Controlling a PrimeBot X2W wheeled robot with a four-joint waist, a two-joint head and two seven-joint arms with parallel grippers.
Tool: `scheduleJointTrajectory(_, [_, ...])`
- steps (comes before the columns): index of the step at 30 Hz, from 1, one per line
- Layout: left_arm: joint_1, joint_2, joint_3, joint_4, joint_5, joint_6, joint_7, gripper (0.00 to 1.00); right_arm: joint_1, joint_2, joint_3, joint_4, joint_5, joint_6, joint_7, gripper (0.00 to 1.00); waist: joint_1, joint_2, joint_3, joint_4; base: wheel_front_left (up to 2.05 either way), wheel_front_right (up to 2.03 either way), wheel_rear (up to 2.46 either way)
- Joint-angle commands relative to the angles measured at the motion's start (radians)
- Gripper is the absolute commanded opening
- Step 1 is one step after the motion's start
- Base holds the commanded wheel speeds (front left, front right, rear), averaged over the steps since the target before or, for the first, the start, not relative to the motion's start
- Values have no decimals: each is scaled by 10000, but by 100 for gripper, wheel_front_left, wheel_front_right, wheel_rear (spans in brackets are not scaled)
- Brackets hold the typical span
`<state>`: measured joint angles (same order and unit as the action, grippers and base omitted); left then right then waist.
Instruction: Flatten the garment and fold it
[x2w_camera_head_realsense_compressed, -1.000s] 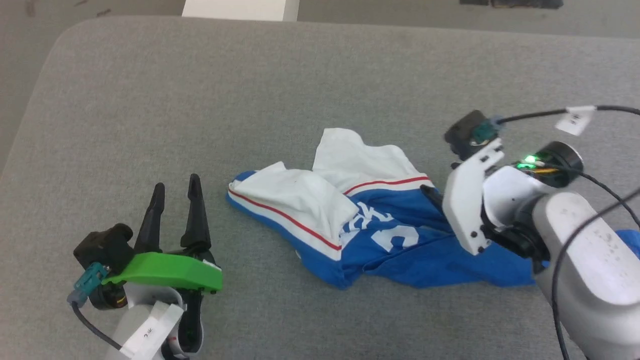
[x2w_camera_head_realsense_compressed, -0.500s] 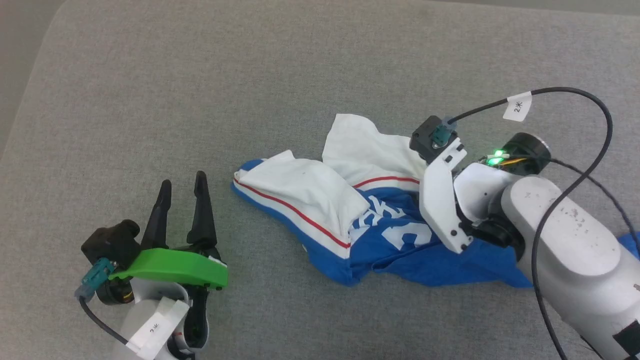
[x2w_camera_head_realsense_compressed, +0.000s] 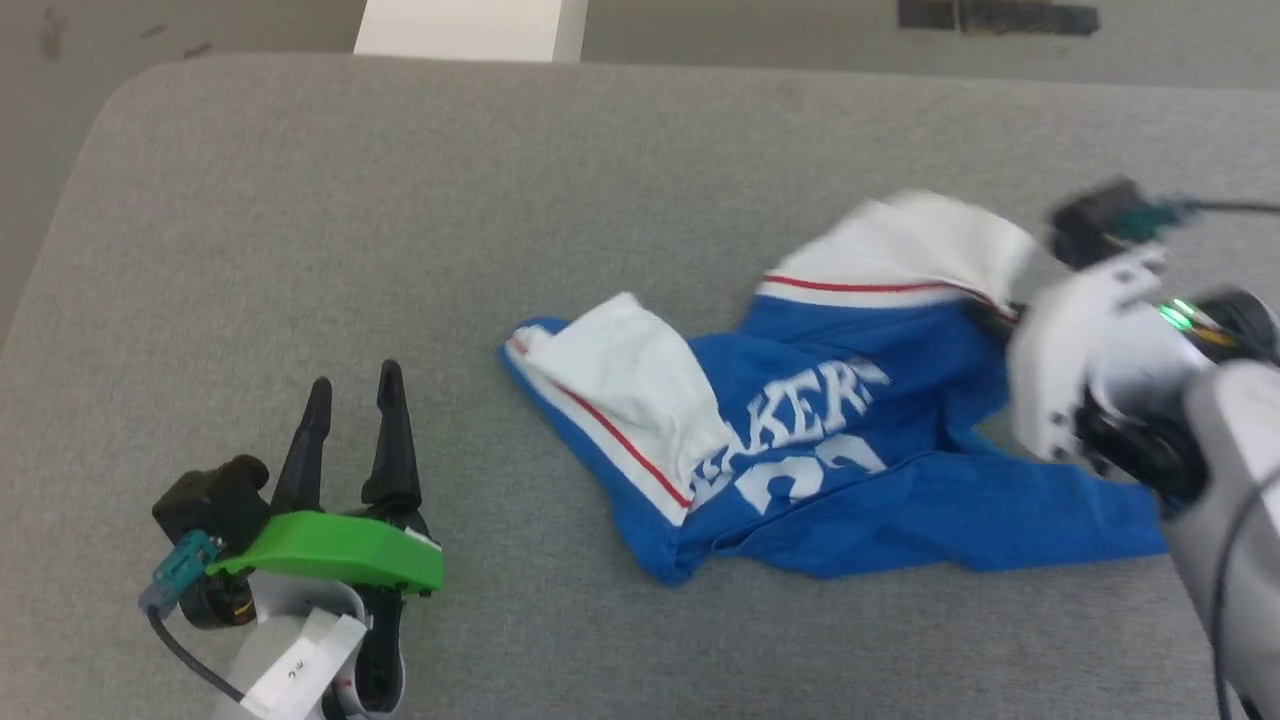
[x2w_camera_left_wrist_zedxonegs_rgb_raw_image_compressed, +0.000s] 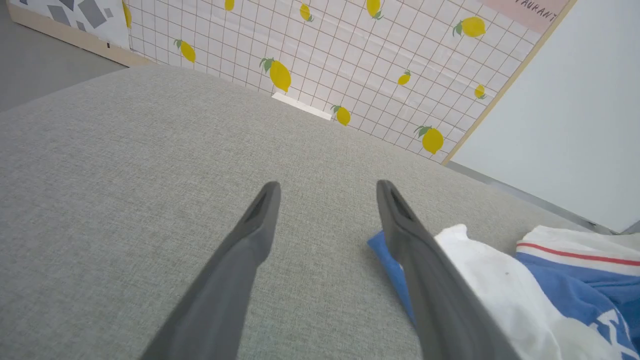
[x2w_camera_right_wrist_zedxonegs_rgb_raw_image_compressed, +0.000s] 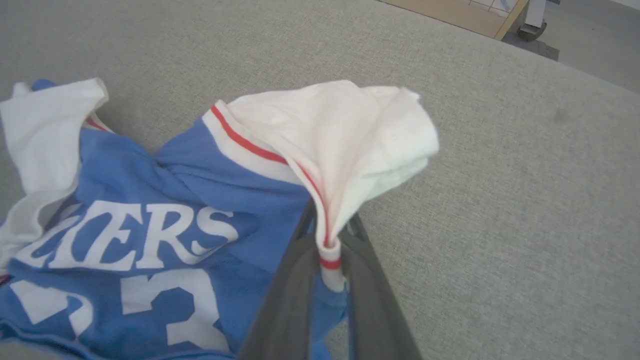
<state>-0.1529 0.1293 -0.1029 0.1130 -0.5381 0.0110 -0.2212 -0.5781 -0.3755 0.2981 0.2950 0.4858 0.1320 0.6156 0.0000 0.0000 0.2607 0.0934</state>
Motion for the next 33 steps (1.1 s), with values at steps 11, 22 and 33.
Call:
scheduleJointTrajectory(11, [347,182,18,-374,-136,188,193,100,4119,1445,-3475,-1421,-828,-13,1145,0,0,0,-494,-555,0,0,0])
scheduleJointTrajectory(22, [445,257,-15,-399,-202,262,296,100,4486,2428,-5042,-2911,-964,-13,-422,100,0,0,-768,-766,0,0,0])
scheduleJointTrajectory(33, [432,278,-465,-304,-307,172,988,100,5245,3030,-6217,-3566,-1389,-13,-858,100,0,0,-1101,-892,0,0,0])
